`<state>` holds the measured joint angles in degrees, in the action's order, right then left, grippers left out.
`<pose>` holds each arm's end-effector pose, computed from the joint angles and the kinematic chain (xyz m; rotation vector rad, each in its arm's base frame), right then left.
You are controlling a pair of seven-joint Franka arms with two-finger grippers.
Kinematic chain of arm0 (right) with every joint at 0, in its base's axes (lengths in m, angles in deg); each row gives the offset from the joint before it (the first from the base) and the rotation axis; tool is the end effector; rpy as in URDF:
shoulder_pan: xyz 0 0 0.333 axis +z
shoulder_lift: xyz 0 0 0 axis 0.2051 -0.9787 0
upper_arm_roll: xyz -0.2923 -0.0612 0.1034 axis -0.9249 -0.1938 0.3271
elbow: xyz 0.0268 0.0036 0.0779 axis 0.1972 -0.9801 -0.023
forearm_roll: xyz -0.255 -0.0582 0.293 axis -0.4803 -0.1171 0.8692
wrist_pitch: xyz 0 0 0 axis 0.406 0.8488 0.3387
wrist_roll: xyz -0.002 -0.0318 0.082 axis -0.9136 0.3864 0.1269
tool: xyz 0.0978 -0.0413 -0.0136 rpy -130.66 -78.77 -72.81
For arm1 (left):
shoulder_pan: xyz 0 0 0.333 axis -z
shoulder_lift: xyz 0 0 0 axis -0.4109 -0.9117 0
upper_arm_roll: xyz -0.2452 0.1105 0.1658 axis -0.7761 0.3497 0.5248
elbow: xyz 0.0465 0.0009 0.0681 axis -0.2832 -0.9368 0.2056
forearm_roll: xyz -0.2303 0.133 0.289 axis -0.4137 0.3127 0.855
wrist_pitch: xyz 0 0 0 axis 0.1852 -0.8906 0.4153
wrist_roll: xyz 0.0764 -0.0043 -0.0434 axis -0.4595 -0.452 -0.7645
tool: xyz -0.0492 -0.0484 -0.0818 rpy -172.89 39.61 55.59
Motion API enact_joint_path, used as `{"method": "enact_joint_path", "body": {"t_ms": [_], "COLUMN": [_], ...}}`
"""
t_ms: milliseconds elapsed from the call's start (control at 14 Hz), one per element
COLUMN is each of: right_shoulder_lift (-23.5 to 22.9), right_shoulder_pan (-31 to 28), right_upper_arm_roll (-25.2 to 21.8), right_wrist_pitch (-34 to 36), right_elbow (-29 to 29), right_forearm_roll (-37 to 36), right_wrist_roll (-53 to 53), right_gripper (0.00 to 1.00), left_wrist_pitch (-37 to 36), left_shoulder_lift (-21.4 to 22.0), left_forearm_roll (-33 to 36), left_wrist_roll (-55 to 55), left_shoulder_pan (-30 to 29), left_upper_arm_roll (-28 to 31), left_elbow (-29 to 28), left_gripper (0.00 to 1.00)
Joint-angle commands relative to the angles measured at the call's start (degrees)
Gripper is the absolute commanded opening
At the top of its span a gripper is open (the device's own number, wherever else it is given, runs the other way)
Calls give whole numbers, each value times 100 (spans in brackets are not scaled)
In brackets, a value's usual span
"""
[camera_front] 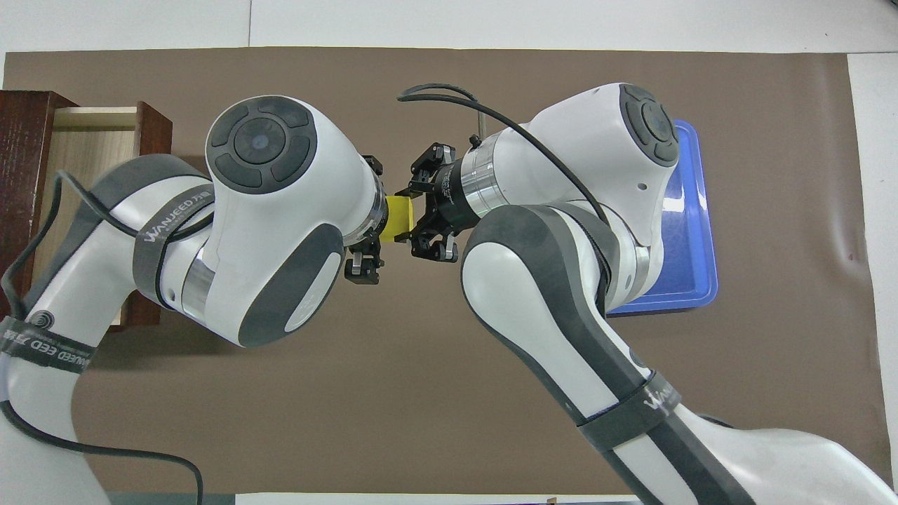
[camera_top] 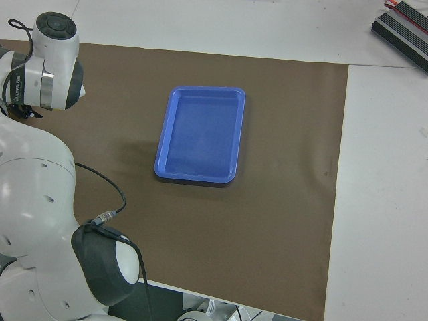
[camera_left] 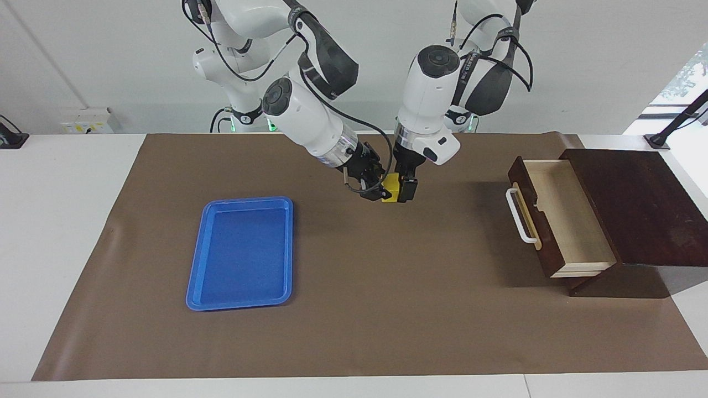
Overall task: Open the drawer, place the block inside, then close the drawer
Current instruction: 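Move the left gripper to the cube held by the right gripper, then close the left gripper on the cube and open the right gripper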
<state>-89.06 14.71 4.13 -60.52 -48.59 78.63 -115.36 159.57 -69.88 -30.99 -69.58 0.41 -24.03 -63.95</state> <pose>0.5800 0.3547 0.4915 -1.8418 1.8774 0.6652 0.5210 -0.3527 0.5129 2.2865 2.0593 -0.0617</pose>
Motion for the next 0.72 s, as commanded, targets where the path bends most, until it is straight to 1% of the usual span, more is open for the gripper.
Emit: {"method": "enact_joint_path", "body": {"t_ms": [0, 72, 143, 645], "right_shoulder_lift": [-57, -57, -57, -57], "right_shoulder_pan": [-27, -27, -27, -18], "right_upper_arm_roll": [8, 8, 8, 8], "right_wrist_pitch": [126, 126, 126, 126], "right_elbow": [138, 138, 138, 138], "right_forearm_roll": [140, 140, 140, 149], "right_wrist_roll": [-36, -36, -36, -45], "right_gripper": [0, 0, 0, 0], "left_wrist_pitch": [43, 69, 87, 87], "left_shoulder_lift": [-121, -121, -121, -139], "left_forearm_roll": [-88, -97, -97, -106], "left_wrist_roll": [-151, -151, -151, -125], "left_shoulder_pan": [117, 108, 108, 38], "left_upper_arm_roll": [83, 91, 91, 91], "left_elbow": [145, 144, 144, 171], "left_gripper": [54, 28, 0, 0]}}
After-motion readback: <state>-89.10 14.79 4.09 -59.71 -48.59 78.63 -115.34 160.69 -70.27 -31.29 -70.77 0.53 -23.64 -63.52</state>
